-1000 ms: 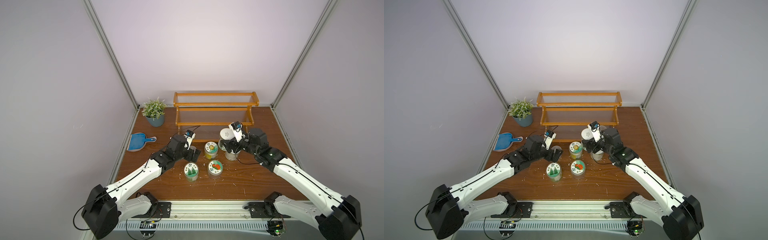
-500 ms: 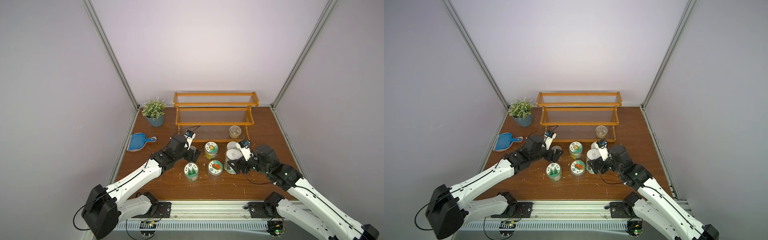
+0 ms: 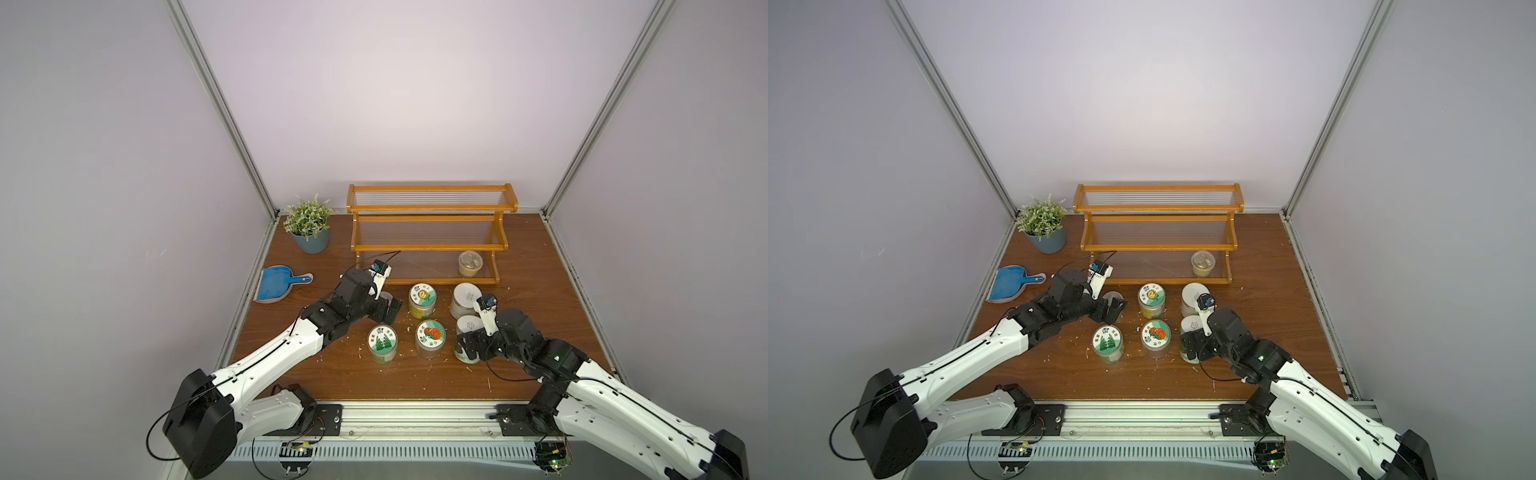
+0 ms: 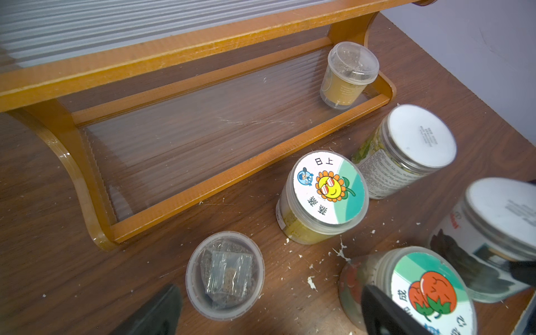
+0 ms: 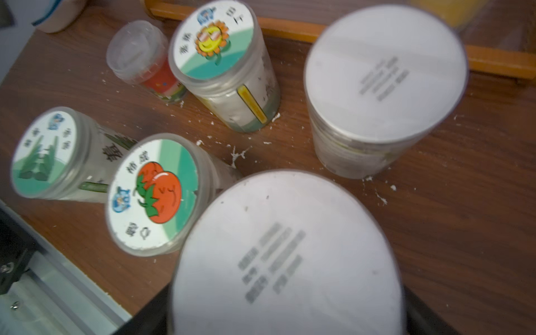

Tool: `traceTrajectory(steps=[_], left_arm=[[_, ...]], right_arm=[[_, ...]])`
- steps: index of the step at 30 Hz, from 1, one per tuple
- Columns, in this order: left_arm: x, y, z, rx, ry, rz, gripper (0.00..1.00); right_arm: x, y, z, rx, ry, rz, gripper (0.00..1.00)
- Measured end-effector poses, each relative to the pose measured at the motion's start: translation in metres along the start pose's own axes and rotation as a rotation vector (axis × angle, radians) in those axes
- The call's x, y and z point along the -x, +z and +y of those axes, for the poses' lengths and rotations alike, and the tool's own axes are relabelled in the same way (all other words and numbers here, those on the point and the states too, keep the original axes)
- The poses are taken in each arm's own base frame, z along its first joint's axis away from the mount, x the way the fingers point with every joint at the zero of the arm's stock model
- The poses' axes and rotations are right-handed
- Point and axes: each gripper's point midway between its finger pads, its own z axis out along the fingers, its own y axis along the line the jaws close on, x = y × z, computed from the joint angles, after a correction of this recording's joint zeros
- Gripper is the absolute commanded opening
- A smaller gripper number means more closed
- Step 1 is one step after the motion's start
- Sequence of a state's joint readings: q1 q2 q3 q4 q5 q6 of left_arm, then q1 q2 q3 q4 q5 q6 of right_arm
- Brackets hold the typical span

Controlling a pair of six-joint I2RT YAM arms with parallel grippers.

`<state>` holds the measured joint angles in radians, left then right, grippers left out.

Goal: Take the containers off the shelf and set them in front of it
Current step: Place the container at the center of the board.

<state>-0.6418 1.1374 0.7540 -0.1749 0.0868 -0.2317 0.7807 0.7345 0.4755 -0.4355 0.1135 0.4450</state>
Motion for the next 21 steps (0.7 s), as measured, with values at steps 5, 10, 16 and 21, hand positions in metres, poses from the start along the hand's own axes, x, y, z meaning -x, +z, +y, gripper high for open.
traceTrajectory(steps=[5,10,16,21], left_arm=[[0.0000,0.0004,-0.0012,-0.007,0.000,0.000,1.00],[0.0010,0.0016,-0.0022,-0.013,0.000,-0.003,1.00],[-0.0003,0.0034,-0.0032,-0.020,0.000,0.003,1.00],[-0.0011,0.0044,-0.0037,-0.023,0.000,0.006,1.00]], right_arm=[[-0.0010,0.0028,-0.0020,-0.049,0.010,-0.030,0.84],[0.0003,0.0052,-0.0006,-0.057,0.032,-0.084,0.84],[-0.0028,0.0017,-0.0004,-0.093,0.010,-0.106,0.89],[-0.0042,0.0009,-0.0026,-0.121,0.003,-0.113,0.94]])
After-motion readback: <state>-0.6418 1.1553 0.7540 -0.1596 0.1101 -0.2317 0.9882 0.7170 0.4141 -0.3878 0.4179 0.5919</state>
